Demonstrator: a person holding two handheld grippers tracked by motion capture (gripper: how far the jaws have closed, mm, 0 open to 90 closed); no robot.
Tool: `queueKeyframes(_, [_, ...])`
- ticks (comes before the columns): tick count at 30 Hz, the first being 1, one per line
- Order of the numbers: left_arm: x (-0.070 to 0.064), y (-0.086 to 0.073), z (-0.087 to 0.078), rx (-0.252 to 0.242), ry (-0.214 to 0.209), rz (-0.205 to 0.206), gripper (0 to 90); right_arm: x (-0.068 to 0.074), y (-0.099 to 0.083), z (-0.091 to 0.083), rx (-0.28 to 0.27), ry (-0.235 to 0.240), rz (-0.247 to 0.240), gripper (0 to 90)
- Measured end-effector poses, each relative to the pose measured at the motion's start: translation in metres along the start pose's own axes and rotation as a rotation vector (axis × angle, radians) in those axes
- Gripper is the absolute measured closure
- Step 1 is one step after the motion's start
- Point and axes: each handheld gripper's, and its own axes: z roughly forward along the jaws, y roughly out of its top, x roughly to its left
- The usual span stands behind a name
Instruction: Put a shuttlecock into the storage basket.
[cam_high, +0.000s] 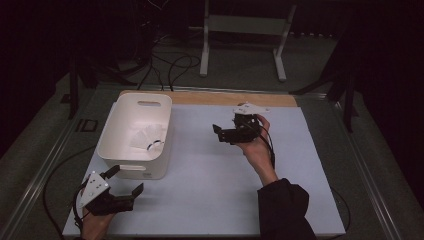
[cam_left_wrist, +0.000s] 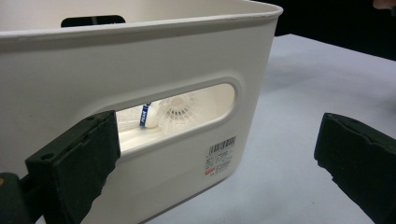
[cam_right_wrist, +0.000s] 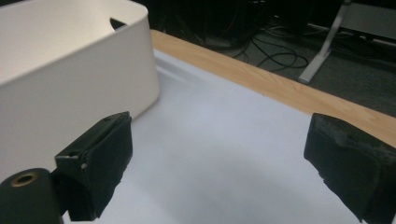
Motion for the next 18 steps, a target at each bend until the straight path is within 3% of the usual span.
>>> queueKeyframes(14, [0.0, -0.001, 0.002, 0.012, -0.004, -0.003, 0.9, -0.02, -0.045, -0.031, 0.007, -0.058, 0.037, 7.0])
queueKeyframes(18, [0.0, -0.001, 0.002, 0.011, -0.002, -0.004, 0.9, -0.024, -0.055, -0.04, 0.0, -0.05, 0.054, 7.0])
